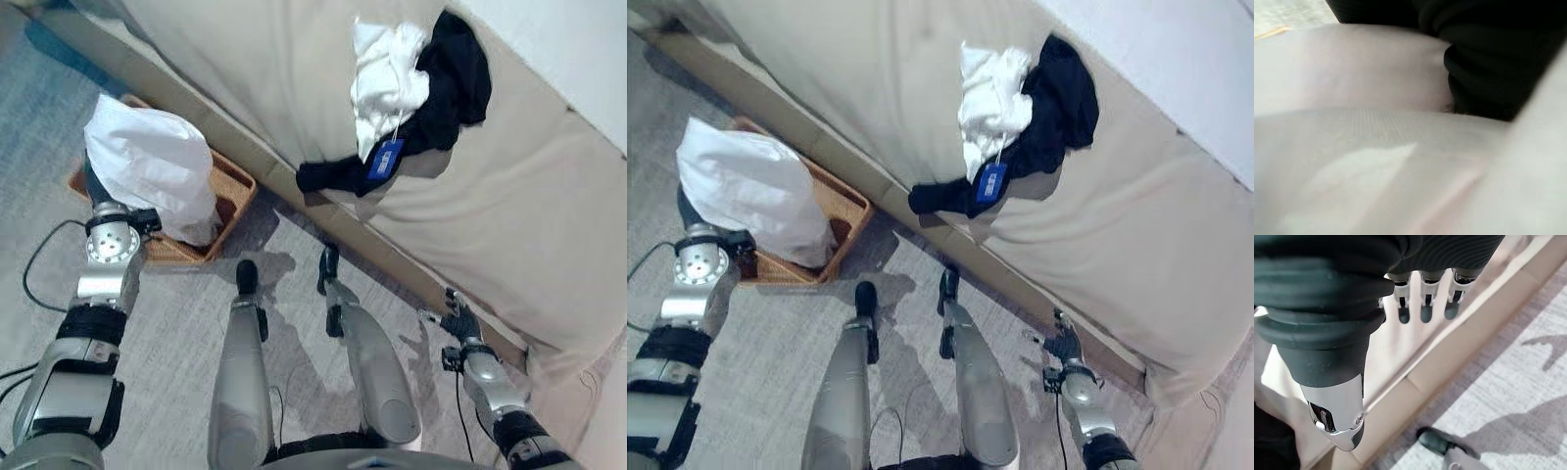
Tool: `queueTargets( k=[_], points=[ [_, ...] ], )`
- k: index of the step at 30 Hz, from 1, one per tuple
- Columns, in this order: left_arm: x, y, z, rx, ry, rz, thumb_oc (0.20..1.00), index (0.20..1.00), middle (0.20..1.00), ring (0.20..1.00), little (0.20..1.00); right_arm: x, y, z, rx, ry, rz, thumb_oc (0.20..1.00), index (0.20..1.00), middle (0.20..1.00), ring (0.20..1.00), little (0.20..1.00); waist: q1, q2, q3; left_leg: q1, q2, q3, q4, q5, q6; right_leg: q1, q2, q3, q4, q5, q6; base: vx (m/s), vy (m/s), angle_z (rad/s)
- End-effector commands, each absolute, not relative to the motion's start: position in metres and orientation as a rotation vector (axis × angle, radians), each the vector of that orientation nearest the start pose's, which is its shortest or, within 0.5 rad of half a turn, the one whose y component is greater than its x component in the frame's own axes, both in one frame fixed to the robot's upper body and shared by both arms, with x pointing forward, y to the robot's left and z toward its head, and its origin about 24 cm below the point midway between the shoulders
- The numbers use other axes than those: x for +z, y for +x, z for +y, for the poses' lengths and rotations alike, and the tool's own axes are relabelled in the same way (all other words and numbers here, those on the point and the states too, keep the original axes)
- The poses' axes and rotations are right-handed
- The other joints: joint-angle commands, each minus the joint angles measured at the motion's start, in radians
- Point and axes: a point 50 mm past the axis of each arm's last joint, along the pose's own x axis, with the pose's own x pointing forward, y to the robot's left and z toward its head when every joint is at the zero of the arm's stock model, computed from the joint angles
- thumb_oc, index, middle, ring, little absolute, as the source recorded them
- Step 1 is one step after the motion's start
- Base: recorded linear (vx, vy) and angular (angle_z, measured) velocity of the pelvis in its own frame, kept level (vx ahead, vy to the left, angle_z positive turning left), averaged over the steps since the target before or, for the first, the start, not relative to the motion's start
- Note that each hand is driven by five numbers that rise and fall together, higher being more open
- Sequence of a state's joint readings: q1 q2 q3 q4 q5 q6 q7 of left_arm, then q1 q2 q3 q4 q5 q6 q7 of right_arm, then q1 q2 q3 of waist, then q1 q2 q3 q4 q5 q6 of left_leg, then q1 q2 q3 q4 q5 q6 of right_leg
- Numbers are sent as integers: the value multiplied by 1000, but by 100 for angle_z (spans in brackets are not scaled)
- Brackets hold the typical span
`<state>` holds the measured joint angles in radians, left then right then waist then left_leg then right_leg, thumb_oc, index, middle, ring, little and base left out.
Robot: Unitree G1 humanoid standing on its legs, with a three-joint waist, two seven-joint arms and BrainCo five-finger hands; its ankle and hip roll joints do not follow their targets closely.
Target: Pick up clothes into the bucket
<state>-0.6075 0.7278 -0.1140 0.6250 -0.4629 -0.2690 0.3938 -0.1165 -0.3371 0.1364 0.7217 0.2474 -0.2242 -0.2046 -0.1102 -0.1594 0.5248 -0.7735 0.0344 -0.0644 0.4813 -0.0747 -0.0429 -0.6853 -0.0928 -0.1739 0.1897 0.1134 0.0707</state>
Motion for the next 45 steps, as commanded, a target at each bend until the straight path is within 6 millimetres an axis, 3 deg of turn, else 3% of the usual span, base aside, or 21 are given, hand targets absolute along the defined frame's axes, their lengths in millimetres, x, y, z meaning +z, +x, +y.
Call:
queueTargets(
  k=[1,4,12,13,19,20,25,27,28,30,31,32,33,35,36,37,38,40,43,44,45],
  points=[
    [221,333,323,575,266,-522,200,200,200,200,200,-35,243,-248,-265,-204,268,1000,1000,1000,1000,1000,-8,-66,-5,-13,-23,-43,-15,29,1,21,-45,4,56,-49,56,-40,4,3],
    [224,336,326,609,260,-518,200,200,200,200,200,-29,246,-244,-265,-188,226,1000,1000,1000,1000,1000,-16,-80,-5,-58,-11,-55,7,-7,-4,-15,-28,4,50,-60,69,42,-11,-3],
    [220,341,339,714,118,-463,200,200,200,200,200,-20,251,-235,-277,-147,164,1000,1000,1000,1000,1000,-41,-121,-5,-160,5,-66,34,-18,-8,-88,-2,-7,-14,-17,75,13,-7,-1],
    [211,341,346,754,96,-413,1000,1000,1000,1000,1000,-19,252,-233,-275,-150,157,1000,1000,1000,1000,1000,-44,-126,-5,-166,8,-65,37,-23,-8,-90,4,-6,-33,-7,77,22,6,-6],
    [191,342,354,818,23,-307,1000,1000,1000,1000,1000,-13,258,-231,-274,-150,143,1000,1000,1000,1000,1000,-48,-126,-5,-160,14,-56,36,-27,-9,-77,17,-1,-73,8,77,17,9,-7],
    [173,339,357,845,-8,-244,1000,1000,1000,1000,1000,-6,262,-230,-270,-137,116,1000,1000,1000,1000,1000,-46,-119,-5,-148,13,-52,23,-23,-11,-71,16,3,-78,6,74,0,0,0],
    [148,330,364,907,-59,-161,1000,1000,1000,1000,1000,8,271,-228,-257,-109,62,1000,1000,1000,1000,1000,-43,-106,-5,-117,10,-38,-3,-16,-13,-53,13,11,-85,7,71,1,10,-3],
    [133,322,369,939,-79,-124,1000,1000,1000,1000,1000,13,272,-227,-258,-111,37,1000,1000,1000,1000,1000,-39,-97,-5,-98,9,-29,-18,-13,-13,-38,12,12,-90,8,71,-43,6,-7],
    [120,314,370,968,-98,-100,1000,1000,1000,1000,1000,22,275,-227,-269,-101,-2,1000,1000,1000,1000,1000,-39,-93,-5,-109,-4,-16,-34,28,-10,-52,-5,6,-94,32,64,-81,-8,2],
    [100,302,372,1004,-98,-53,1000,1000,1000,1000,1000,28,276,-226,-286,-57,-37,1000,1000,1000,1000,1000,-31,-79,-5,-84,-5,-11,-54,33,-10,-35,-9,6,-96,29,64,-5,-15,4],
    [98,301,372,1007,-96,-46,1000,1000,1000,1000,1000,27,275,-226,-284,-59,-31,1000,1000,1000,1000,1000,-27,-74,-5,-60,3,-21,-54,1,-14,-13,2,11,-94,6,71,0,0,0],
    [79,290,375,1043,-61,30,1000,1000,1000,1000,1000,35,278,-226,-298,-37,-70,1000,1000,1000,1000,1000,-24,-68,-5,-49,-6,-7,-75,41,-10,-11,-14,6,-95,25,64,2,-14,-5],
    [79,290,375,1044,-61,31,1000,1000,1000,1000,1000,35,278,-226,-297,-37,-69,1000,1000,1000,1000,1000,-25,-69,-5,-46,-6,-6,-78,41,-10,-10,-14,7,-96,24,64,-63,-30,-5],
    [62,281,369,1038,14,83,1000,1000,1000,1000,1000,48,280,-227,-299,-35,-125,1000,1000,1000,1000,1000,-13,-52,-5,-13,-9,-2,-97,46,-9,15,-19,7,-93,16,63,18,-25,-4],
    [40,270,362,1019,139,164,1000,1000,1000,1000,1000,69,284,-231,-324,-35,-223,1000,1000,1000,1000,1000,3,-25,-5,32,-12,4,-127,54,-8,40,-28,9,-77,1,61,0,0,0],
    [39,270,362,1019,140,165,1000,1000,1000,1000,1000,69,283,-232,-324,-36,-222,1000,1000,1000,1000,1000,4,-25,-5,35,-12,5,-129,54,-8,41,-29,10,-77,1,61,37,3,-4],
    [22,262,356,990,210,233,1000,1000,1000,1000,1000,95,285,-232,-325,-103,-342,1000,1000,1000,1000,1000,15,-2,-5,76,-15,8,-157,61,-7,62,-36,12,-56,-16,59,26,9,-6],
    [14,260,348,956,241,257,1000,1000,1000,1000,1000,103,286,-234,-331,-127,-375,1000,1000,1000,1000,1000,21,12,-5,96,-19,10,-169,64,-6,72,-42,14,-45,-23,57,26,5,0],
    [-4,262,309,745,385,257,1000,1000,1000,1000,1000,143,290,-242,-402,-259,-544,1000,1000,1000,1000,1000,44,62,-5,170,-28,10,-230,82,-4,103,-57,11,-10,-51,55,43,-1,12],
    [-10,268,282,589,400,236,1000,1000,1000,1000,1000,159,296,-246,-431,-321,-590,1000,1000,1000,1000,1000,55,92,-5,207,-34,6,-261,94,-3,119,-67,6,13,-67,53,41,-13,18],
    [-11,268,282,588,400,237,1000,1000,1000,1000,1000,159,296,-246,-431,-321,-590,1000,1000,1000,1000,1000,55,92,-5,209,-34,6,-262,94,-3,120,-67,6,13,-67,53,54,-47,18]
  ],
)
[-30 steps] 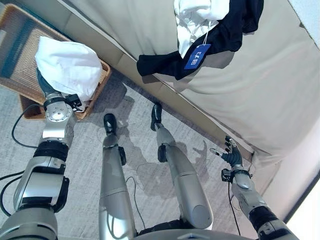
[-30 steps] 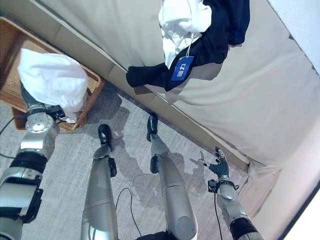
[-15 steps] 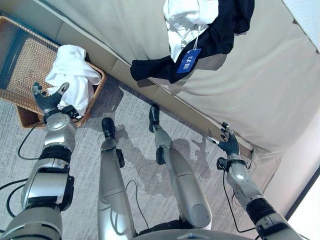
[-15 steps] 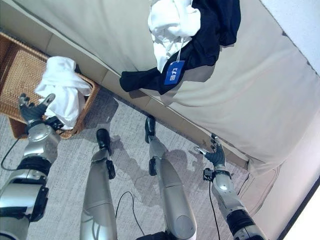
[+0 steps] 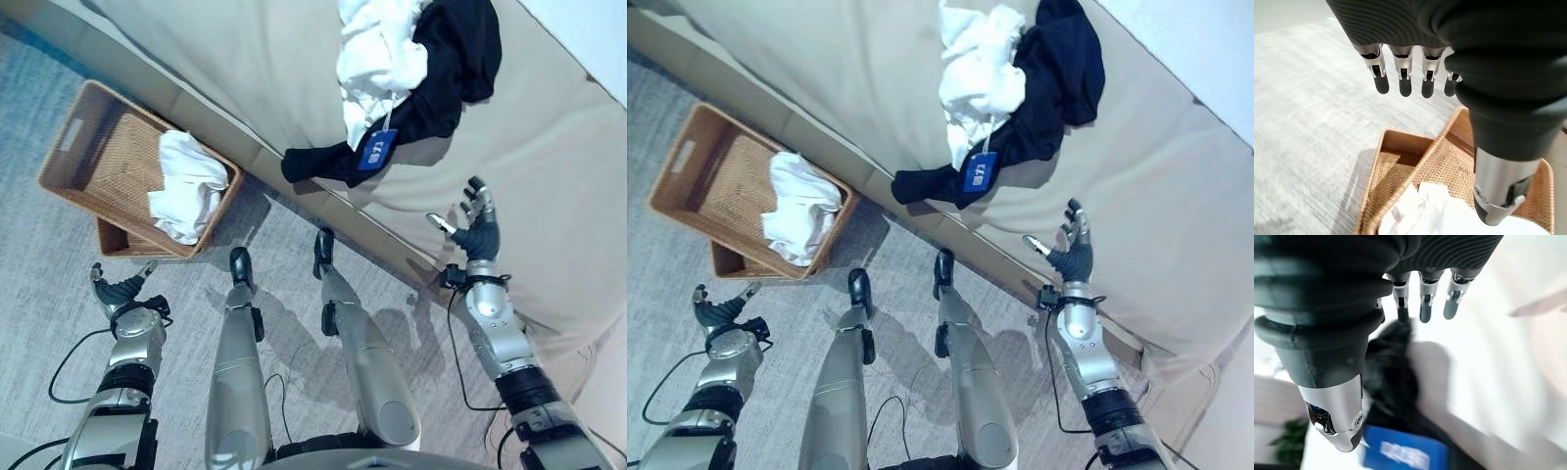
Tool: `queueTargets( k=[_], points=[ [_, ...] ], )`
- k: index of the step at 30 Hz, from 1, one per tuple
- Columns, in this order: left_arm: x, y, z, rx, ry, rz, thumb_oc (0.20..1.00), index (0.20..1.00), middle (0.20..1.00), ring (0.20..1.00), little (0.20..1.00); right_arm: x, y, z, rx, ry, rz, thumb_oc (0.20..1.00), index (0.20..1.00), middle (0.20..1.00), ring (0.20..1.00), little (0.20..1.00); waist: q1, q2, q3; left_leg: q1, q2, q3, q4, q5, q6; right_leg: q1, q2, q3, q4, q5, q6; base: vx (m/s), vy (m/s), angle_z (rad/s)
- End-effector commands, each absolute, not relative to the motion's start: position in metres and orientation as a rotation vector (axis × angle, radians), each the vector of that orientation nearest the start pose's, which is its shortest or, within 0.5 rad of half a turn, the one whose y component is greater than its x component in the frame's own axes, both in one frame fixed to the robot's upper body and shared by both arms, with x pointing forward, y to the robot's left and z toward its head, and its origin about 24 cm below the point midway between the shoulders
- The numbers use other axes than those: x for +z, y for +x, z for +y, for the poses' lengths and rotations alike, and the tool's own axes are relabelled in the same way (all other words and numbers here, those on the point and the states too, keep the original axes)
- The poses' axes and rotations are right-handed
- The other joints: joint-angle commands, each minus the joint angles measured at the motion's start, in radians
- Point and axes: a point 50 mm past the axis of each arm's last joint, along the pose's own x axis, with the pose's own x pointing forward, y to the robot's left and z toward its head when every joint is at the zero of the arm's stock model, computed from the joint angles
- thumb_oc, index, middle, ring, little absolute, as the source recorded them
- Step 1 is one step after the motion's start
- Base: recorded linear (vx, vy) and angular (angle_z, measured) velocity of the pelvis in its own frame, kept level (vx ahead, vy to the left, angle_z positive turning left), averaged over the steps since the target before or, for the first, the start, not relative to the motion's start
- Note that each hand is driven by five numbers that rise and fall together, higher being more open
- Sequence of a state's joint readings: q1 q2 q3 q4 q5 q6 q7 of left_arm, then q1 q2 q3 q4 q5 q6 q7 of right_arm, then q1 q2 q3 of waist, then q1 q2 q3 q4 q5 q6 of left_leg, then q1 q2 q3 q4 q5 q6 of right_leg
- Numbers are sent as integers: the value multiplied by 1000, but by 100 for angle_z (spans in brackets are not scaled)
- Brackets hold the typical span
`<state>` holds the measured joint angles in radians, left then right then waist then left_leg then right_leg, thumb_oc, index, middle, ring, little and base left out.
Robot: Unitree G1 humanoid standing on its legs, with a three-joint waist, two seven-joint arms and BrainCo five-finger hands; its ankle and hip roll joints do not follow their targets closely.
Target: Pick up clothes into the bucket
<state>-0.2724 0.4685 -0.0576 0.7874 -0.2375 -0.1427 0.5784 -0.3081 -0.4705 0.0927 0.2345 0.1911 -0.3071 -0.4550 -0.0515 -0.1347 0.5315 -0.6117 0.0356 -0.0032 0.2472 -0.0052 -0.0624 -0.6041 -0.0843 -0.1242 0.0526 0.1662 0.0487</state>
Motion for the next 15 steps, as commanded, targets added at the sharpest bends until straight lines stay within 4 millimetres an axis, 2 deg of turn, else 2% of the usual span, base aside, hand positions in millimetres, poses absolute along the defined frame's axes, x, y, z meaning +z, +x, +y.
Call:
queueTargets(
  k=[1,2,3,4,5,6,7,8,9,10,11,12,13,14,15],
  points=[
    [-17,269,246,399,399,204,1000,1000,1000,1000,1000,173,302,-250,-461,-360,-623,1000,1000,1000,1000,1000,10,98,-12,89,-42,-68,-67,39,16,56,-78,-49,174,-140,74,32,-40,13],
    [-17,269,246,398,398,205,1000,1000,1000,1000,1000,173,302,-251,-461,-361,-623,1000,1000,1000,1000,1000,10,99,-12,91,-42,-69,-69,40,16,58,-78,-49,174,-140,74,55,-78,23],
    [-26,267,217,211,425,208,1000,1000,1000,1000,1000,184,312,-256,-489,-434,-625,1000,1000,1000,1000,1000,22,126,-12,126,-48,-80,-103,52,17,75,-83,-53,195,-160,71,26,-40,29],
    [-26,267,216,210,425,208,1000,1000,1000,1000,1000,185,312,-256,-489,-435,-625,1000,1000,1000,1000,1000,21,127,-12,127,-48,-81,-105,53,17,76,-83,-53,196,-161,71,39,-45,32],
    [-31,265,200,107,452,216,1000,1000,1000,1000,1000,192,317,-257,-499,-457,-633,1000,1000,1000,1000,1000,25,140,-12,146,-50,-85,-122,60,16,85,-86,-58,206,-171,70,39,-58,24],
    [-37,263,170,-71,497,207,1000,1000,1000,1000,1000,204,326,-262,-542,-504,-638,1000,1000,1000,1000,1000,35,163,-12,175,-48,-98,-158,77,13,99,-93,-70,228,-189,68,49,-84,20],
    [-39,262,158,-136,495,206,1000,1000,1000,1000,1000,214,332,-264,-558,-534,-646,1000,1000,1000,1000,1000,40,173,-12,190,-48,-107,-179,87,11,104,-95,-75,239,-197,67,37,-79,16],
    [-39,262,157,-136,494,205,1000,1000,1000,1000,1000,214,332,-264,-558,-535,-647,1000,1000,1000,1000,1000,39,174,-12,192,-48,-109,-182,89,11,105,-96,-76,239,-198,67,24,-77,21],
    [-40,259,136,-242,494,186,1000,1000,1000,1000,1000,233,342,-270,-607,-590,-657,1000,1000,1000,1000,1000,48,190,-12,215,-45,-126,-220,108,8,111,-101,-87,258,-213,65,21,-68,26],
    [-39,259,128,-278,495,178,1000,1000,1000,1000,1000,243,346,-272,-627,-633,-657,1000,1000,1000,1000,1000,51,198,-15,223,-45,-133,-235,116,7,110,-104,-91,269,-220,64,18,-68,30],
    [-39,260,128,-277,493,176,1000,1000,1000,1000,1000,244,347,-271,-627,-634,-659,1000,1000,1000,1000,1000,49,200,-13,224,-45,-134,-237,117,7,110,-105,-92,270,-221,64,22,-52,25],
    [-40,258,115,-318,468,175,1000,1000,1000,1000,1000,263,355,-276,-668,-690,-657,1000,1000,1000,1000,1000,57,213,-20,228,-43,-145,-258,129,7,98,-110,-95,297,-235,61,15,-35,21],
    [-39,258,115,-317,466,174,1000,1000,1000,1000,1000,264,355,-275,-667,-691,-659,1000,1000,1000,1000,1000,55,214,-19,227,-43,-145,-258,129,7,97,-111,-95,298,-236,61,26,-63,19],
    [-39,258,113,-316,434,181,1000,1000,1000,1000,1000,275,359,-276,-678,-734,-652,1000,1000,1000,1000,1000,59,218,-23,229,-44,-149,-265,133,8,89,-111,-95,313,-241,60,17,-74,12],
    [-38,258,109,-318,386,189,1000,1000,1000,1000,1000,296,364,-280,-714,-803,-651,1000,1000,1000,1000,1000,68,225,-24,224,-45,-159,-268,137,9,81,-112,-97,324,-248,56,16,-74,10]
  ],
)
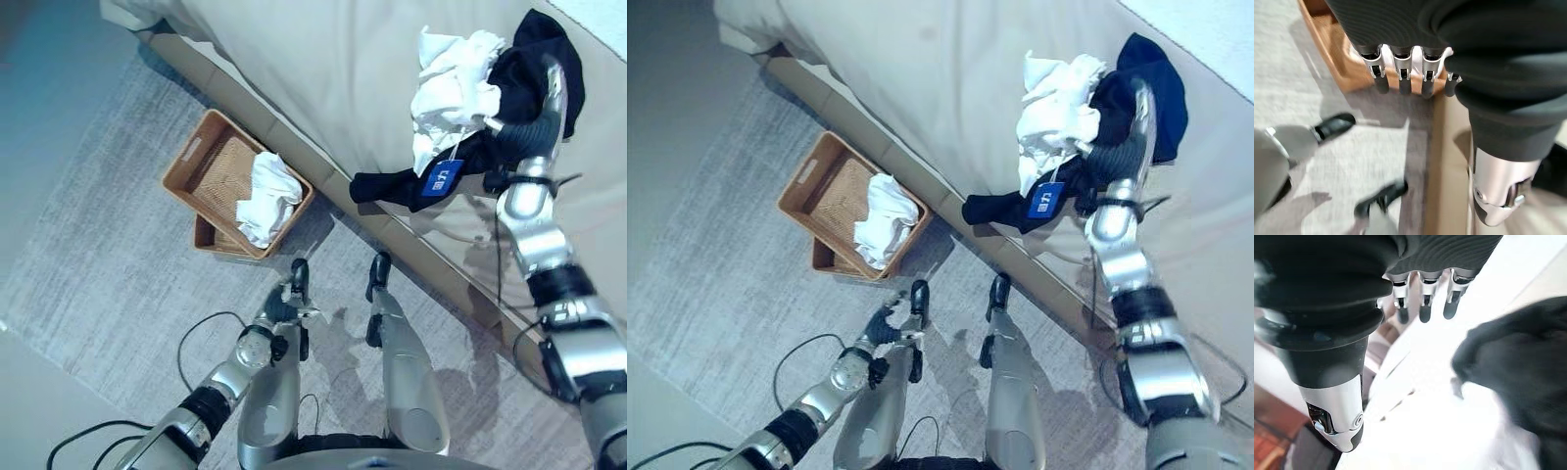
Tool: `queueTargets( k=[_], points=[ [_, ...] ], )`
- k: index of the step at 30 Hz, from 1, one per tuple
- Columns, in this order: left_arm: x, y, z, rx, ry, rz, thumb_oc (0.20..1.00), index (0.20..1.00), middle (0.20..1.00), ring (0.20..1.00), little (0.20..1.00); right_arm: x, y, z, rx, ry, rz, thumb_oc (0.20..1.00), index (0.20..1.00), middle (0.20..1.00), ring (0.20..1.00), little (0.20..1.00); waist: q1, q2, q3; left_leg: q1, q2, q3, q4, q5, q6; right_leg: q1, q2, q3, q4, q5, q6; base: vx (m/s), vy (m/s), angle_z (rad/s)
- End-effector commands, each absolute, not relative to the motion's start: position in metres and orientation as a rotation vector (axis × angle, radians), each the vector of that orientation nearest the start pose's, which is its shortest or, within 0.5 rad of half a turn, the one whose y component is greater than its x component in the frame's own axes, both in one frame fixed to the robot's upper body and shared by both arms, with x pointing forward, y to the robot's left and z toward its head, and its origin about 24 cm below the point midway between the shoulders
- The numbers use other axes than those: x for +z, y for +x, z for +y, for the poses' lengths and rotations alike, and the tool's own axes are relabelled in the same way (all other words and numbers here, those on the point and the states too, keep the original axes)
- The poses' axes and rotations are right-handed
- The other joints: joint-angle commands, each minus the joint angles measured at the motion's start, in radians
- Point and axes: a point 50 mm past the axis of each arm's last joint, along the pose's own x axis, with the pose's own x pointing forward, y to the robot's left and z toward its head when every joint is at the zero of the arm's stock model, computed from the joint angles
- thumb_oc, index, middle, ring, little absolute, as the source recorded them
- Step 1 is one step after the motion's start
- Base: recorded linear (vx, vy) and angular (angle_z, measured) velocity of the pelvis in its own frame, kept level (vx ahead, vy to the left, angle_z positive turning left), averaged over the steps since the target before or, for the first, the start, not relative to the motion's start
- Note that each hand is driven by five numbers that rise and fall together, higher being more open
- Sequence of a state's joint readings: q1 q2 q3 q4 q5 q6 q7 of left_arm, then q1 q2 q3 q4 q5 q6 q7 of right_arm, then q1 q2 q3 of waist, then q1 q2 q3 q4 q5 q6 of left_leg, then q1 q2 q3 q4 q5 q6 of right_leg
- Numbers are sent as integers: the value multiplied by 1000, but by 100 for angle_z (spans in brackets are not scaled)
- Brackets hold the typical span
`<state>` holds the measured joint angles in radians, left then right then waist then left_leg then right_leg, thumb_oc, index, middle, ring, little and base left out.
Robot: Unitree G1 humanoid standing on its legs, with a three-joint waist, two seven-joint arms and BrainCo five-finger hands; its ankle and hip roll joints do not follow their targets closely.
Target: Pick up clothes into the bucket
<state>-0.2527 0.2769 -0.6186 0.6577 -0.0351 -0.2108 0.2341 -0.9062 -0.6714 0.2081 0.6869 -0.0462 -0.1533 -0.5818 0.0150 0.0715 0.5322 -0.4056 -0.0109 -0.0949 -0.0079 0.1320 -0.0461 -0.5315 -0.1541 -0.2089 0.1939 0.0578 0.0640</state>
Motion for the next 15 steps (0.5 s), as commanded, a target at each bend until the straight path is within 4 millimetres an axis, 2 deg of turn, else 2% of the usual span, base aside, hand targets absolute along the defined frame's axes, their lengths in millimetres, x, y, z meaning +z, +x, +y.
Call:
queueTargets(
  k=[1,2,3,4,6,7,8,9,10,13,14,15],
  points=[
    [-38,259,109,-316,383,187,1000,1000,1000,1000,1000,298,365,-279,-713,-804,-654,1000,1000,1000,1000,1000,-1,20,-23,17,1,-67,-13,0,-8,7,-42,-13,184,-140,40,6,-84,13],
    [-36,260,112,-307,357,189,1000,1000,1000,1000,1000,318,368,-286,-749,-918,-625,1000,1000,1000,1000,1000,9,29,-23,6,0,-74,-6,3,-8,-7,-46,-19,196,-142,40,0,-40,17],
    [-36,260,111,-306,356,188,1000,1000,1000,1000,1000,319,369,-286,-748,-919,-627,1000,1000,1000,1000,1000,7,31,-22,5,0,-74,-6,2,-8,-8,-46,-19,197,-142,40,-3,-86,20],
    [-39,261,124,-242,337,219,1000,1000,1000,1000,1000,335,371,-292,-768,-1056,-576,1000,1000,1000,1000,1000,21,35,-19,-10,3,-76,2,6,-10,-26,-43,-24,211,-142,38,-4,-47,18],
    [-41,261,131,-203,322,235,1000,1000,1000,1000,1000,343,372,-292,-778,-1084,-570,1000,1000,1000,1000,1000,22,38,-16,-20,4,-79,5,8,-11,-35,-43,-24,215,-142,38,-2,-63,14],
    [-49,258,148,-108,297,291,1000,1000,1000,1000,1000,350,374,-296,-781,-1211,-508,1000,1000,1000,1000,1000,34,41,-12,-37,6,-87,10,14,-12,-54,-40,-29,231,-143,35,-6,-78,13],
    [-54,256,157,-55,279,322,1000,1000,1000,1000,1000,355,374,-295,-774,-1286,-490,1000,1000,1000,1000,1000,38,42,-12,-51,5,-89,12,18,-14,-66,-41,-30,238,-144,33,-5,-57,17],
    [-54,256,157,-55,276,321,1000,1000,1000,1000,1000,356,375,-295,-773,-1287,-492,1000,1000,1000,1000,1000,36,43,-12,-52,5,-89,12,18,-14,-68,-41,-30,239,-145,33,-6,-55,16],
    [-57,253,167,9,249,343,1000,1000,1000,1000,1000,359,372,-304,-791,-1398,-430,1000,1000,1000,1000,1000,49,48,-12,-81,4,-101,17,26,-17,-94,-45,-40,254,-148,30,0,-41,9],
    [-59,250,174,42,250,355,1000,1000,1000,1000,1000,365,370,-309,-802,-1437,-393,1000,1000,1000,1000,1000,57,53,-12,-110,3,-109,22,31,-18,-125,-48,-43,269,-152,27,28,-57,15],
    [-62,247,178,48,254,372,1000,1000,1000,1000,1000,369,368,-314,-807,-1505,-341,1000,1000,1000,1000,1000,61,47,-12,-117,-2,-117,20,16,-21,-141,-54,-35,291,-191,34,87,-71,24],
    [-62,247,178,48,253,372,1000,1000,1000,1000,1000,369,368,-314,-807,-1505,-342,1000,1000,1000,1000,1000,61,47,-12,-118,-2,-117,20,16,-21,-141,-54,-35,291,-191,34,91,-87,34]
  ],
)
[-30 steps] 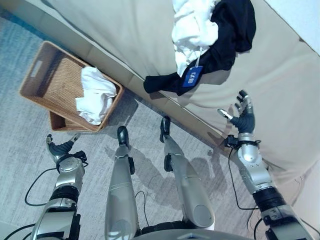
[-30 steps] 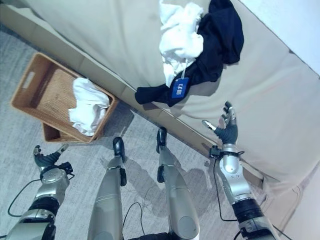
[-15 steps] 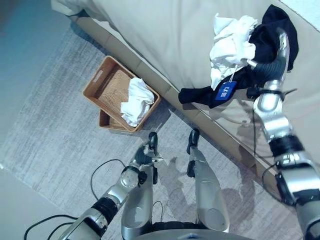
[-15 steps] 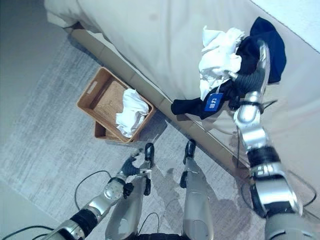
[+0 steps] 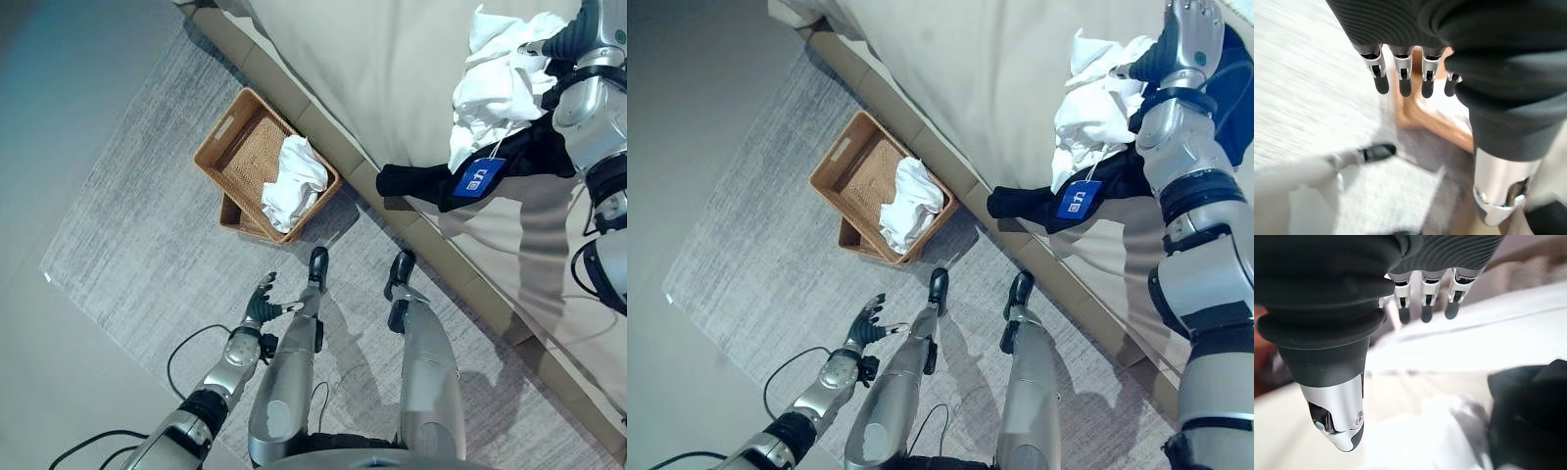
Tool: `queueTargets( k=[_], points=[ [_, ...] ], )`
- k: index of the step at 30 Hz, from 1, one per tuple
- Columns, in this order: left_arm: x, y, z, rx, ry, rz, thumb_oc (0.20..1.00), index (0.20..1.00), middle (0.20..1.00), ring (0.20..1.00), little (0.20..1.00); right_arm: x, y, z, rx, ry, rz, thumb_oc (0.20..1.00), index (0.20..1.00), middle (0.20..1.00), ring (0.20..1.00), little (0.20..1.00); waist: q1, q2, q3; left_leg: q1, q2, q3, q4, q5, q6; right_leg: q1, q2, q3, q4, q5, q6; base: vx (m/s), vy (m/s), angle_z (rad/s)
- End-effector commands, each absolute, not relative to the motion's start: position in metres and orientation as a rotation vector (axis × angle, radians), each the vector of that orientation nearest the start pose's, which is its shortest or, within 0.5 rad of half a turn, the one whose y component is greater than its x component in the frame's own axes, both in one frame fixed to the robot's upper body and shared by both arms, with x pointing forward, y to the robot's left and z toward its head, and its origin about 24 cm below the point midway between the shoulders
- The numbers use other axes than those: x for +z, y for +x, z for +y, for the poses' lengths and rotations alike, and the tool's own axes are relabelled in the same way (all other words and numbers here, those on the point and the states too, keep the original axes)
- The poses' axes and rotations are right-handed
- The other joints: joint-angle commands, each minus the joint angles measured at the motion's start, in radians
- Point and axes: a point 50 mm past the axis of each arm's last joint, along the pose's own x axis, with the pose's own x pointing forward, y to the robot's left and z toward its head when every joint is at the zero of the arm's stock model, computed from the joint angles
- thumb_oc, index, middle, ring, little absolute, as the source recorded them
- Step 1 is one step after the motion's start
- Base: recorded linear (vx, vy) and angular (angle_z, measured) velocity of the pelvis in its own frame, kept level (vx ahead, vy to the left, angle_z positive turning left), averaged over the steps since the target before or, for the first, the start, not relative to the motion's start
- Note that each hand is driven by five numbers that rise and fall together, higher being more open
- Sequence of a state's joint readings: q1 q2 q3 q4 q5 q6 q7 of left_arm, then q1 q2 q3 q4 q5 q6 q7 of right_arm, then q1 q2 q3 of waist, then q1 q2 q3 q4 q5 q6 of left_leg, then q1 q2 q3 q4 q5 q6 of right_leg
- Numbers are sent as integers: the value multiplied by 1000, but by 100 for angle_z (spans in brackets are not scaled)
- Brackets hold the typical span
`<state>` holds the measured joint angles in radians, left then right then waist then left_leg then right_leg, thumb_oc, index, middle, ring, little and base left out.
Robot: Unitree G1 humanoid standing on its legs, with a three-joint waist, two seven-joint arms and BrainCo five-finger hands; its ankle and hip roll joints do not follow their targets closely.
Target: Pick up clothes into the bucket
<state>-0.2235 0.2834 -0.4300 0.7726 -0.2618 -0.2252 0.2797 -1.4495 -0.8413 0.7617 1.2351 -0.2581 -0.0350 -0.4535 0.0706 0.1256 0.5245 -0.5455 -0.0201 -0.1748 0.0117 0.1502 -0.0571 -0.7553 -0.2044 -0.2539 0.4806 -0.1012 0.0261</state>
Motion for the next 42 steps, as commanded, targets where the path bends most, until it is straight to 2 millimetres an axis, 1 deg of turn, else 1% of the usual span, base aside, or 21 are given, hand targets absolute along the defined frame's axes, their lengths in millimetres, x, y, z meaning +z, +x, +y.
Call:
queueTargets(
  k=[1,6,7,8,10,11,12,14,18,21,23,25,28,29,30,32,34,35,38,39,42],
  points=[
    [-62,246,175,27,255,367,1000,1000,1000,1000,1000,371,367,-318,-805,-1535,-306,1000,1000,1000,1000,1000,9,-5,-4,-2,4,-44,3,2,-11,55,-6,10,18,-36,70,10,-19,22],
    [-58,249,162,-38,236,350,1000,1000,1000,1000,1000,365,365,-331,-783,-1535,-188,1000,1000,1000,1000,1000,20,-2,-4,-46,-6,-50,8,11,-12,9,-8,10,37,-42,66,6,-10,6],
    [-53,252,151,-86,223,323,1000,1000,1000,1000,1000,360,365,-335,-773,-1506,-146,1000,1000,1000,1000,1000,24,0,-4,-68,-11,-53,12,14,-13,-14,-16,8,50,-46,65,0,0,0],
    [-53,252,151,-86,223,323,1000,1000,1000,1000,1000,360,365,-335,-773,-1506,-146,1000,1000,1000,1000,1000,24,0,-4,-69,-12,-53,12,14,-13,-15,-16,9,51,-46,65,6,-15,4],
    [-45,257,139,-149,223,290,1000,1000,1000,1000,1000,350,367,-338,-728,-1483,-90,1000,1000,1000,1000,1000,27,1,-4,-94,-16,-53,14,16,-12,-39,-17,8,57,-46,64,3,-4,6],
    [-45,257,139,-150,223,289,1000,1000,1000,1000,1000,350,367,-338,-728,-1483,-89,1000,1000,1000,1000,1000,28,1,-4,-95,-16,-52,15,15,-12,-41,-18,8,57,-47,64,7,-7,8],
    [-40,260,134,-182,225,271,1000,1000,1000,1000,1000,342,369,-341,-689,-1460,-46,1000,1000,1000,1000,1000,29,1,-4,-110,-16,-53,16,17,-13,-56,-20,8,59,-46,64,5,-9,7],
    [-34,263,130,-203,218,247,1000,1000,1000,1000,1000,336,371,-341,-646,-1454,-3,1000,1000,1000,1000,1000,30,4,-4,-125,-18,-53,17,18,-14,-73,-23,7,61,-47,64,9,-5,6],
    [-30,266,129,-197,193,233,1000,1000,1000,1000,1000,333,372,-340,-633,-1443,0,1000,1000,1000,1000,1000,31,5,-4,-147,-18,-46,19,21,-14,-94,-21,10,57,-42,63,2,7,3],
    [-27,270,130,-181,174,224,1000,1000,1000,1000,1000,330,376,-333,-595,-1461,-12,1000,1000,1000,1000,1000,32,4,-4,-167,-17,-40,22,22,-15,-113,-20,14,54,-37,64,0,0,0],
    [-29,271,140,-122,155,234,1000,1000,1000,1000,1000,335,387,-305,-509,-1582,-93,1000,1000,1000,1000,1000,28,-5,-4,-181,-15,-34,26,22,-18,-128,-15,20,48,-28,65,0,0,0],
    [-33,269,146,-94,152,253,1000,1000,1000,1000,1000,335,394,-284,-428,-1687,-137,1000,1000,1000,1000,1000,21,-14,-4,-188,-13,-29,29,21,-19,-136,-11,24,42,-21,66,-5,2,-5],
    [-39,265,153,-76,174,278,1000,1000,1000,1000,1000,334,401,-259,-336,-1809,-189,200,200,200,200,200,13,-27,-4,-193,-10,-21,33,18,-20,-136,-4,30,22,-11,66,-5,2,-8],
    [-41,264,154,-72,180,287,1000,1000,1000,1000,1000,336,402,-253,-323,-1818,-219,200,200,200,200,200,10,-31,-4,-194,-9,-20,34,17,-21,-135,-2,33,17,-8,67,-5,2,-8],
    [-41,264,154,-72,180,287,1000,1000,1000,1000,1000,336,402,-253,-324,-1818,-219,200,200,200,200,200,10,-31,-4,-194,-9,-19,34,17,-21,-135,-2,33,17,-8,67,-11,1,-10],
    [-42,264,156,-65,188,291,1000,1000,1000,1000,1000,344,402,-240,-312,-1842,-284,200,200,200,200,200,3,-40,-4,-194,-8,-15,41,14,-22,-133,1,37,8,0,69,-14,0,-9],
    [-41,264,156,-66,188,286,1000,1000,1000,1000,1000,350,400,-237,-322,-1843,-312,200,200,200,200,200,0,-44,-4,-193,-9,-13,49,11,-23,-127,2,39,1,4,69,-8,1,-2],
    [-40,265,156,-67,193,281,1000,1000,1000,1000,1000,359,398,-233,-336,-1838,-351,200,200,200,200,200,-4,-48,-4,-191,-11,-14,56,8,-22,-120,2,40,-3,7,69,-26,12,-3],
    [-35,266,158,-64,193,259,1000,1000,1000,1000,1000,379,390,-232,-386,-1814,-422,200,200,200,200,200,-11,-61,-4,-186,-18,-10,80,-5,-20,-102,2,47,-9,14,69,-21,15,-1],
    [-35,266,158,-64,193,259,1000,1000,1000,1000,1000,378,390,-232,-386,-1814,-422,200,200,200,200,200,-10,-61,-4,-187,-18,-10,81,-5,-20,-102,2,47,-9,15,69,0,0,0],
    [-34,266,164,-53,207,255,1000,1000,1000,1000,1000,404,376,-242,-485,-1777,-482,200,200,200,200,200,-15,-82,-4,-172,-32,-8,137,-36,-14,-66,0,56,-9,23,68,-41,22,-2]
  ],
)
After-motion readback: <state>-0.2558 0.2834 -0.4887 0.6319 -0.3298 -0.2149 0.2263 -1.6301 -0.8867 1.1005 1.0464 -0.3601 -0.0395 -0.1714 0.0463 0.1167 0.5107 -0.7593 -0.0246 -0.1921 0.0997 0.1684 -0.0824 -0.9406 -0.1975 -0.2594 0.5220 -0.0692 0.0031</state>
